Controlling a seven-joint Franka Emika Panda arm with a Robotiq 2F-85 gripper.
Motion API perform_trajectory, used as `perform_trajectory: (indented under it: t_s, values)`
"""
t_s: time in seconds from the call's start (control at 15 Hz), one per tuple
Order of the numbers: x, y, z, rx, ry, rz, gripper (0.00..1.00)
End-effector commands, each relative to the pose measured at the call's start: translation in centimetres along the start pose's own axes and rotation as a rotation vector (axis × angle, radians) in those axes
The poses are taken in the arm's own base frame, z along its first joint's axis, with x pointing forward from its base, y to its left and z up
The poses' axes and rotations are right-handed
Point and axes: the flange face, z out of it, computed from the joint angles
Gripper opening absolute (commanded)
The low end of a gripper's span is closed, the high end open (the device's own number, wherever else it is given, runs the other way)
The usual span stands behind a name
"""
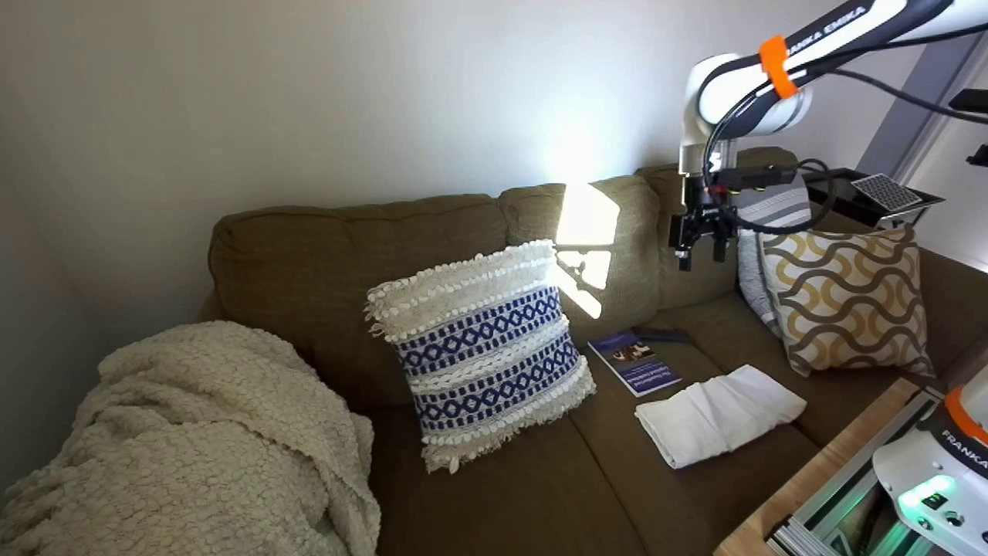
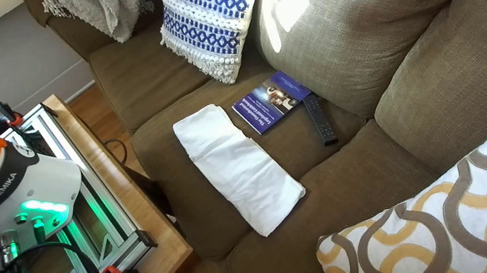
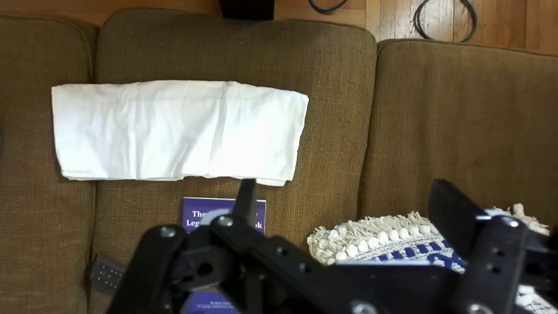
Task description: Fold the white cloth in half
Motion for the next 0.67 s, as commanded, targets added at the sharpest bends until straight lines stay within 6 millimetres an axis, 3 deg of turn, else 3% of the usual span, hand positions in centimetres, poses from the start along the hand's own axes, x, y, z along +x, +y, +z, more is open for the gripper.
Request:
perform_trajectory:
  t_s: [0.0, 0.47, 0.53, 0.6]
  values:
    - [4.4, -2.0, 5.1, -0.049, -0.045, 0.014, 1.0]
    - [9.0, -2.8, 16.0, -0.035, -0.011, 0.01, 1.0]
    - [7.7, -3.0, 13.3, -0.038, 0.008, 0.023, 1.0]
    - [8.1, -3.0, 14.8, -0.038, -0.004, 0.02, 1.0]
